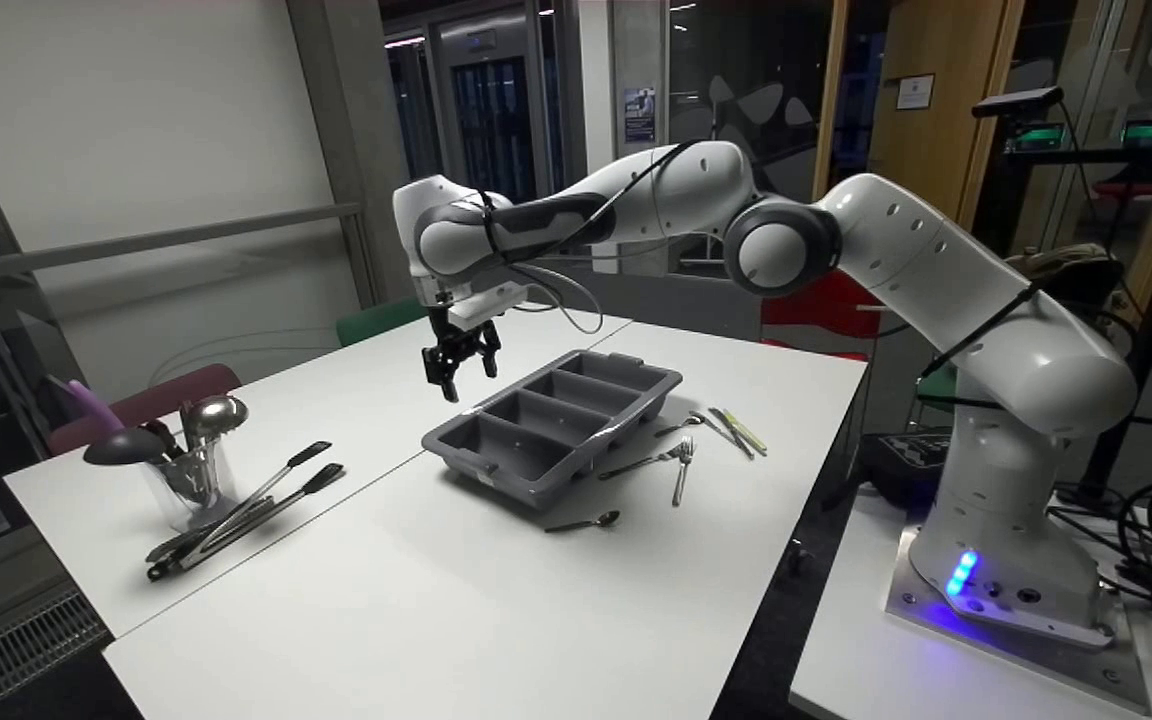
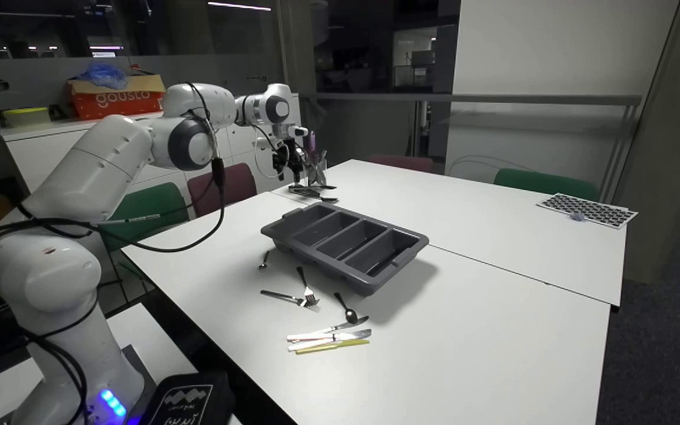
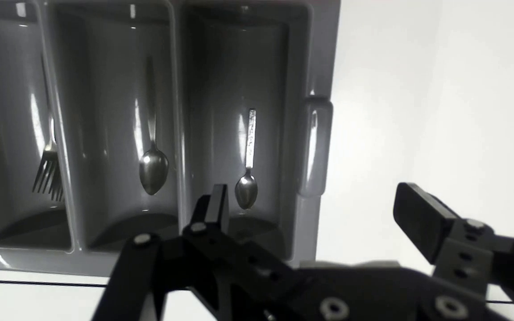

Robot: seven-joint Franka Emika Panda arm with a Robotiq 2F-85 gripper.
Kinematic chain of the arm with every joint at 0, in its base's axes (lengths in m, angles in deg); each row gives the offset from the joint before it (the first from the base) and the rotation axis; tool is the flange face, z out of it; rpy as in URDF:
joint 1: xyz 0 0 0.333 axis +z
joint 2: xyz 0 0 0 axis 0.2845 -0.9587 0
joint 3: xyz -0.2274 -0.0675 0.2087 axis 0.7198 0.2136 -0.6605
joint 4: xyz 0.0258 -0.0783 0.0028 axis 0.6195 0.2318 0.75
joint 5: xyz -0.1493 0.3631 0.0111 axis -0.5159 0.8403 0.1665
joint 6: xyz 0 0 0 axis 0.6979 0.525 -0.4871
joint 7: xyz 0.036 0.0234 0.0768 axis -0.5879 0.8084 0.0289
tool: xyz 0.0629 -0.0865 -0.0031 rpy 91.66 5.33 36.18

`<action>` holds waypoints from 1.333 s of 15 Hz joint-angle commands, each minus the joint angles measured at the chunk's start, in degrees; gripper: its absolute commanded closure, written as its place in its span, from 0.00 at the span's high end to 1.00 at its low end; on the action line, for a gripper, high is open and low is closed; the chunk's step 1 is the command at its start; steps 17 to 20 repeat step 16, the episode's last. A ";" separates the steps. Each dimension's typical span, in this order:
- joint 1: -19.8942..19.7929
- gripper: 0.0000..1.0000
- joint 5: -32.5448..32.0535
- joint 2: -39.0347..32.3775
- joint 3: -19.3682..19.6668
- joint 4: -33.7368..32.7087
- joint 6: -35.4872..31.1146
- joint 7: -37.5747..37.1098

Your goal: Pick up one spoon and put it in the grey object

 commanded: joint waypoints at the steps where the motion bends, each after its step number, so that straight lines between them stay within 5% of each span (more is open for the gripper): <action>1: 2.44 1.00 -2.25 7.22 0.99 13.42 -11.54 -5.79; 8: 6.93 1.00 -6.62 11.55 2.74 28.79 -31.37 -21.19; 12: 8.96 1.00 -9.79 14.82 3.60 37.94 -36.30 -28.00; 13: 8.66 1.00 -6.94 8.71 3.30 28.48 -33.17 -24.00; 20: 9.23 1.00 -7.80 10.60 3.43 32.63 -34.27 -26.07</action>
